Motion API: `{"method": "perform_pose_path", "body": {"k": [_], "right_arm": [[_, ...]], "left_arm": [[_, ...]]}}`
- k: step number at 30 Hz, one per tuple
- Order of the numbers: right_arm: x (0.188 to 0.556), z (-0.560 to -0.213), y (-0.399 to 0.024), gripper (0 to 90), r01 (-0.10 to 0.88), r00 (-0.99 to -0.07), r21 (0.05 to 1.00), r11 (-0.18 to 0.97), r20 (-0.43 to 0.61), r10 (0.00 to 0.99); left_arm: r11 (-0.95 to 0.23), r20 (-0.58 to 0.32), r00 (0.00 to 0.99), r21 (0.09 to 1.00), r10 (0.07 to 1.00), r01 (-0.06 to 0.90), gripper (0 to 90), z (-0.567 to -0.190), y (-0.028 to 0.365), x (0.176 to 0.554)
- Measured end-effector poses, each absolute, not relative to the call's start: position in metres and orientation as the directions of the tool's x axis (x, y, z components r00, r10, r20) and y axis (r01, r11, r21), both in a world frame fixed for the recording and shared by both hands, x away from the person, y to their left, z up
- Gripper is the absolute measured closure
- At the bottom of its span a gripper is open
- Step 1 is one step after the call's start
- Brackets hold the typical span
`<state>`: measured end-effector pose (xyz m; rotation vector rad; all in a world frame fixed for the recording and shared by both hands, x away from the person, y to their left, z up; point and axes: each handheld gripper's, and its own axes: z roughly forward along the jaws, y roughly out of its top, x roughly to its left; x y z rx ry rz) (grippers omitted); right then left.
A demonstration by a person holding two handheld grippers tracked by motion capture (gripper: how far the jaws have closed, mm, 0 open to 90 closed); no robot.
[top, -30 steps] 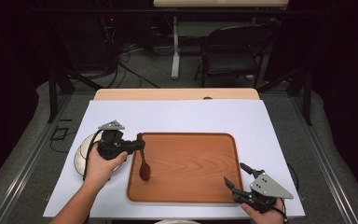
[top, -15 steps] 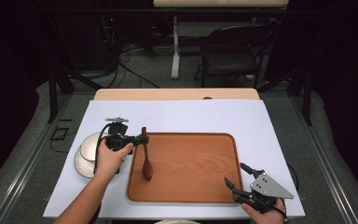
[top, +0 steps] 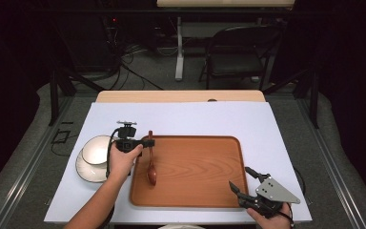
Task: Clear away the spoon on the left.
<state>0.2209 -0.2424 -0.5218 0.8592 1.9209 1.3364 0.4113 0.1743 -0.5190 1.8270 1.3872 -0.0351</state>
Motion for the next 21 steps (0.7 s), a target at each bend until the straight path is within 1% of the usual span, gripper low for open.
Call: {"method": "perform_pose_path", "body": {"k": [5, 16, 21], "right_arm": [[0.221, -0.522, -0.243, 28.9, 0.153, -0.584, 0.951, 0.27, -0.134, 0.801], [0.221, -0.522, -0.242, 28.9, 0.154, -0.586, 0.951, 0.269, -0.132, 0.8], [0.221, -0.522, -0.242, 28.9, 0.153, -0.587, 0.951, 0.269, -0.131, 0.799]], "left_arm": [[-0.032, -0.483, 0.355, 0.556, 0.801, 0.83, 78.7, -0.529, 0.172, 0.415], [-0.024, -0.475, 0.33, 0.543, 0.816, 0.84, 75.6, -0.54, 0.171, 0.415], [-0.036, -0.451, 0.325, 0.541, 0.831, 0.84, 73.4, -0.542, 0.169, 0.415]]}}
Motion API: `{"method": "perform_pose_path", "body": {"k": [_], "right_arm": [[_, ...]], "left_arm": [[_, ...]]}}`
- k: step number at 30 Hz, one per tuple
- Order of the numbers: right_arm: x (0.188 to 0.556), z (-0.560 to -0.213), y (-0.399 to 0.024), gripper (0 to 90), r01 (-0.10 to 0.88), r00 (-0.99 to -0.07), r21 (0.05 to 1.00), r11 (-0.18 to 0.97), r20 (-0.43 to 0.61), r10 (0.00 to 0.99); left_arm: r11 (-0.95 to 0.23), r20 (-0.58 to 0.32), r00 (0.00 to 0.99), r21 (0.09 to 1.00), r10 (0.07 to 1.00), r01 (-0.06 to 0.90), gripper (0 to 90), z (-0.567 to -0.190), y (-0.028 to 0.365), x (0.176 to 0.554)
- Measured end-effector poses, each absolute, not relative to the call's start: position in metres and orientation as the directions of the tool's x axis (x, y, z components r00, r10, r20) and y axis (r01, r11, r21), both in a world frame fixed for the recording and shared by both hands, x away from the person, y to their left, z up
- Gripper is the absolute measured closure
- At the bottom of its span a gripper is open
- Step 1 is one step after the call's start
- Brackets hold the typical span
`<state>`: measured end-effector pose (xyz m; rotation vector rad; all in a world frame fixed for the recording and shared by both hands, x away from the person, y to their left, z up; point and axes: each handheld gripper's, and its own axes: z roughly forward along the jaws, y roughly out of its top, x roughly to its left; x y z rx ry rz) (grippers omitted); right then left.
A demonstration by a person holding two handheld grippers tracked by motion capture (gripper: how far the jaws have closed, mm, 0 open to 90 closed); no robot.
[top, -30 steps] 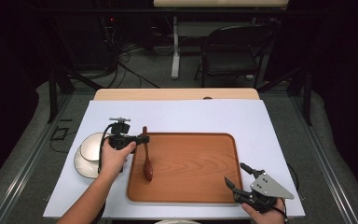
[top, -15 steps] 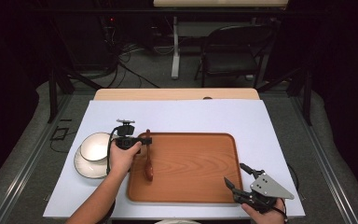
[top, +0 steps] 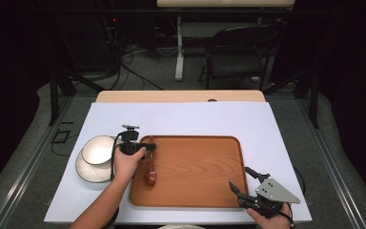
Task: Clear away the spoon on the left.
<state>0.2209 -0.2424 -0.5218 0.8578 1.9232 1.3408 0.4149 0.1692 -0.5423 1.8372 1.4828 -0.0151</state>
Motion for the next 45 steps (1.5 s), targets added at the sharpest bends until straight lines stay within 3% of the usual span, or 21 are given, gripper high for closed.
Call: {"method": "perform_pose_path", "body": {"k": [15, 29, 45], "right_arm": [[0.221, -0.521, -0.243, 28.9, 0.151, -0.586, 0.95, 0.272, -0.135, 0.799], [0.221, -0.522, -0.244, 28.9, 0.158, -0.582, 0.951, 0.264, -0.126, 0.803], [0.221, -0.522, -0.243, 29.0, 0.154, -0.581, 0.952, 0.263, -0.128, 0.804]], "left_arm": [[-0.116, -0.319, 0.344, 0.563, 0.883, 0.819, 67.1, -0.544, 0.164, 0.411], [-0.142, -0.26, 0.35, 0.584, 0.9, 0.799, 54.5, -0.541, 0.165, 0.407], [-0.168, -0.218, 0.394, 0.651, 0.893, 0.74, 50.9, -0.517, 0.169, 0.394]]}}
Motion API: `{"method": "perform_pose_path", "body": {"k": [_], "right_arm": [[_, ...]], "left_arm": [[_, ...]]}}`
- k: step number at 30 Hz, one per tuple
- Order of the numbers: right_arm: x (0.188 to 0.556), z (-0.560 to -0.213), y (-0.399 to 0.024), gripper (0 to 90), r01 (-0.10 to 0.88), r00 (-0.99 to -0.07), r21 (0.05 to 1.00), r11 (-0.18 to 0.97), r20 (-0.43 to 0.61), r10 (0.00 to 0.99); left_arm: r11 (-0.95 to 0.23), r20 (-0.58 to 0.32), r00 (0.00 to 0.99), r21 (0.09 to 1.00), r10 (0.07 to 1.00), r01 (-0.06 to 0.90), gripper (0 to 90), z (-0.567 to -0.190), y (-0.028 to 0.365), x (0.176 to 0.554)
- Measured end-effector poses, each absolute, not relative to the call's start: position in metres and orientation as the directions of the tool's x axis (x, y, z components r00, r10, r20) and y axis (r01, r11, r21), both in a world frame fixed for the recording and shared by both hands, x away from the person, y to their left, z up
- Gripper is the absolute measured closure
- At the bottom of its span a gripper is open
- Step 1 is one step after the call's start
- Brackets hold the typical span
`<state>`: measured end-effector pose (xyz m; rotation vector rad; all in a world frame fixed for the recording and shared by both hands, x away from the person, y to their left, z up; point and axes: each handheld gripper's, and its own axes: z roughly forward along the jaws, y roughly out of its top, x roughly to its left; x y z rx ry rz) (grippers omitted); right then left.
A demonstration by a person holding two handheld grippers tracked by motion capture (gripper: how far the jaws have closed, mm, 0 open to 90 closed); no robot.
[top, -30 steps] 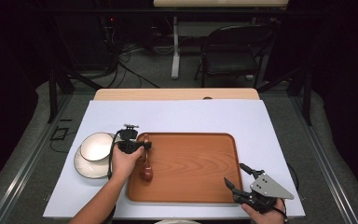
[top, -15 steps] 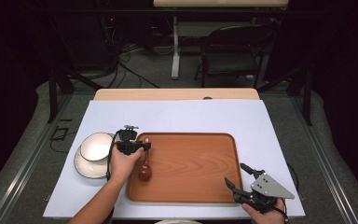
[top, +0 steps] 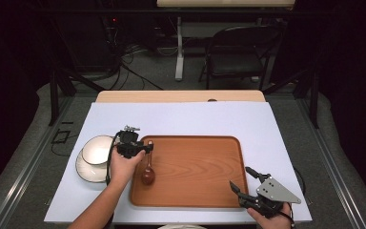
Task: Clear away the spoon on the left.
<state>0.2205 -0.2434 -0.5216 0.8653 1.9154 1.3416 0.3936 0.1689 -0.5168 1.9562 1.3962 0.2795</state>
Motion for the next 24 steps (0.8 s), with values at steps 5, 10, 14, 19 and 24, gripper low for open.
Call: {"method": "perform_pose_path", "body": {"k": [5, 10, 14, 19, 24], "right_arm": [[0.221, -0.522, -0.242, 29.0, 0.153, -0.583, 0.95, 0.27, -0.134, 0.801], [0.221, -0.522, -0.242, 29.0, 0.155, -0.583, 0.95, 0.271, -0.134, 0.802], [0.221, -0.523, -0.242, 29.0, 0.158, -0.582, 0.949, 0.272, -0.133, 0.803], [0.221, -0.522, -0.242, 29.0, 0.158, -0.58, 0.949, 0.272, -0.134, 0.804], [0.221, -0.522, -0.241, 29.0, 0.159, -0.58, 0.949, 0.273, -0.134, 0.803]], "left_arm": [[-0.176, -0.185, 0.407, 0.692, 0.894, 0.7, 49.0, -0.502, 0.179, 0.386], [-0.166, -0.162, 0.402, 0.728, 0.901, 0.665, 48.4, -0.489, 0.195, 0.375], [-0.159, -0.143, 0.4, 0.759, 0.905, 0.631, 48.3, -0.48, 0.209, 0.362], [-0.157, -0.118, 0.402, 0.792, 0.908, 0.589, 48.3, -0.473, 0.226, 0.344], [-0.177, -0.058, 0.398, 0.831, 0.915, 0.528, 48.2, -0.471, 0.24, 0.321]]}}
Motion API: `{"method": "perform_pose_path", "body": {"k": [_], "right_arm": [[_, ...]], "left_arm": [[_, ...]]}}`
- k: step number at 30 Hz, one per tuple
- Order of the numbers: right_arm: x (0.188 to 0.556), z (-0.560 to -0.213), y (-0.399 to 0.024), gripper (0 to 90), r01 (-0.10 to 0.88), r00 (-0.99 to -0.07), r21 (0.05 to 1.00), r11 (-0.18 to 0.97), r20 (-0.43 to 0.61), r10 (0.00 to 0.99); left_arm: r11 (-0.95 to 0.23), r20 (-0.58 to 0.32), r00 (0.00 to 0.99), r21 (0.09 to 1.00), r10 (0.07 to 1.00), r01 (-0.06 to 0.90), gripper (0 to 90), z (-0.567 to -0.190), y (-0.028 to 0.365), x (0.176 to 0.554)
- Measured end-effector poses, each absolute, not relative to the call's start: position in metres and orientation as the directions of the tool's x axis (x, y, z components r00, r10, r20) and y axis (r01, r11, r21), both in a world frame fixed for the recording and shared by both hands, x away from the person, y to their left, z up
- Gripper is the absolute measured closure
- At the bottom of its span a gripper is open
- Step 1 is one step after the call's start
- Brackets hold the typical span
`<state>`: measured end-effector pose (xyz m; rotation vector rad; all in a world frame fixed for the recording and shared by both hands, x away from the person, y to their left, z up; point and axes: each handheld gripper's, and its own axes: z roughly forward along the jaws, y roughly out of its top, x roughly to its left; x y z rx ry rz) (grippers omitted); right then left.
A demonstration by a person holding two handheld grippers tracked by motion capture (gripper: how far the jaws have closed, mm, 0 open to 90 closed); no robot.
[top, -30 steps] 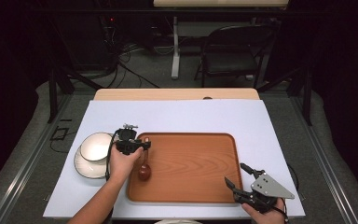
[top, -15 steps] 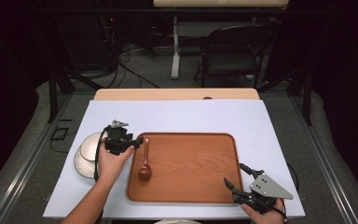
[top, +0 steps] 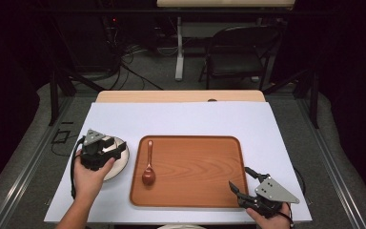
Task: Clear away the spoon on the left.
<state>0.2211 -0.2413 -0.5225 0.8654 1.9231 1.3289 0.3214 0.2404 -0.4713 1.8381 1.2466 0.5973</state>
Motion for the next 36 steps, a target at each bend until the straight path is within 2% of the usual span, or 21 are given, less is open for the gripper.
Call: {"method": "perform_pose_path", "body": {"k": [5, 17, 36], "right_arm": [[0.221, -0.523, -0.241, 29.0, 0.161, -0.581, 0.948, 0.276, -0.135, 0.803], [0.221, -0.523, -0.239, 29.0, 0.161, -0.583, 0.946, 0.28, -0.137, 0.801], [0.223, -0.526, -0.237, 28.9, 0.179, -0.598, 0.939, 0.295, -0.135, 0.79]], "left_arm": [[-0.192, -0.029, 0.402, 0.847, 0.915, 0.497, 48.0, -0.478, 0.251, 0.303], [-0.159, -0.05, 0.393, 0.861, 0.918, 0.482, 47.9, -0.499, 0.268, 0.272], [-0.157, -0.094, 0.44, 0.852, 0.893, 0.5, 47.5, -0.521, 0.264, 0.271]]}}
